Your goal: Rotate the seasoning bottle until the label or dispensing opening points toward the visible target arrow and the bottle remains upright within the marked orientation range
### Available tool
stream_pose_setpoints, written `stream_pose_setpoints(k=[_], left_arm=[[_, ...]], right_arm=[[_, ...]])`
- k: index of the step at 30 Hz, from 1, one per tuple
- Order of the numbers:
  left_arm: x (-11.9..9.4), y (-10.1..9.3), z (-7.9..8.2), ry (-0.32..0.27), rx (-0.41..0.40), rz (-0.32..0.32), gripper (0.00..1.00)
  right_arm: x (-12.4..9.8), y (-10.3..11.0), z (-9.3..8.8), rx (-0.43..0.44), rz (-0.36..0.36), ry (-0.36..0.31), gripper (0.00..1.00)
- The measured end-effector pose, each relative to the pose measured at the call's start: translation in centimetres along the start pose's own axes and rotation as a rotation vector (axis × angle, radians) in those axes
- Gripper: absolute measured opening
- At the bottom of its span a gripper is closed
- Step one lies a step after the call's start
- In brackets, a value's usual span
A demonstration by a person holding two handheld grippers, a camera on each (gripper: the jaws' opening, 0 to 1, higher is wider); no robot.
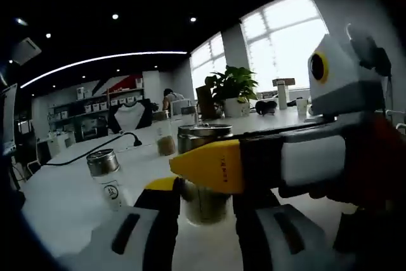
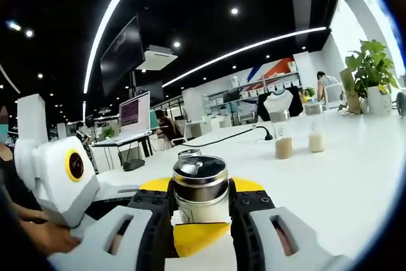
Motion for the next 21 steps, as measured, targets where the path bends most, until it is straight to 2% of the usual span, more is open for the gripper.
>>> stream_pose_setpoints(k=[2, 4, 7, 9, 10, 12, 13, 14, 16, 21], left_arm=[[-0.1, 0.0, 0.1, -0.026, -0.003, -0.086, 0.34], [-0.2, 0.3, 0.4, -0.058, -0.026, -0.136, 0.33], [-0.3, 0.7, 0.7, -0.088, -0.043, -0.172, 0.33], [-0.3, 0.6, 0.7, -0.091, -0.087, -0.204, 0.33], [-0.2, 0.7, 0.7, -0.093, -0.088, -0.209, 0.33], [-0.2, 0.5, 0.7, -0.081, -0.081, -0.206, 0.33], [-0.2, 0.6, 0.7, -0.074, -0.046, -0.188, 0.33], [-0.2, 0.6, 0.8, -0.075, -0.024, -0.171, 0.33], [-0.2, 0.5, 0.9, -0.086, -0.031, -0.145, 0.33], [-0.3, 0.7, 0.8, -0.094, -0.004, -0.129, 0.33]], right_arm=[[-0.2, -0.3, 0.3, 0.005, 0.032, 0.004, 0.32], [-0.2, -0.3, 0.6, -0.007, 0.09, 0.005, 0.32], [-0.2, -0.5, 1.1, 0.045, 0.166, 0.019, 0.32], [-0.2, -0.5, 1.1, 0.038, 0.187, 0.03, 0.32], [-0.2, -0.4, 1.1, 0.031, 0.213, 0.036, 0.32], [-0.1, -0.4, 1.1, 0.025, 0.213, 0.046, 0.32], [0.0, -0.4, 1.1, 0.032, 0.214, 0.05, 0.32], [0.0, -0.5, 1.0, 0.047, 0.214, 0.05, 0.32], [0.2, -0.6, 1.2, 0.105, 0.216, 0.031, 0.33], [0.4, -0.6, 1.3, 0.135, 0.219, 0.079, 0.32]])
Point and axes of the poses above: the point that each gripper's makers call its tool centre point, and the gripper's own axes: x roughly forward along the fingers, y roughly to its left, z roughly out of its top, the point moved 4 cm from there along -x, roughly backward along the fingers, and after that the axes turned 8 degrees about x, right-handed, at the moved point
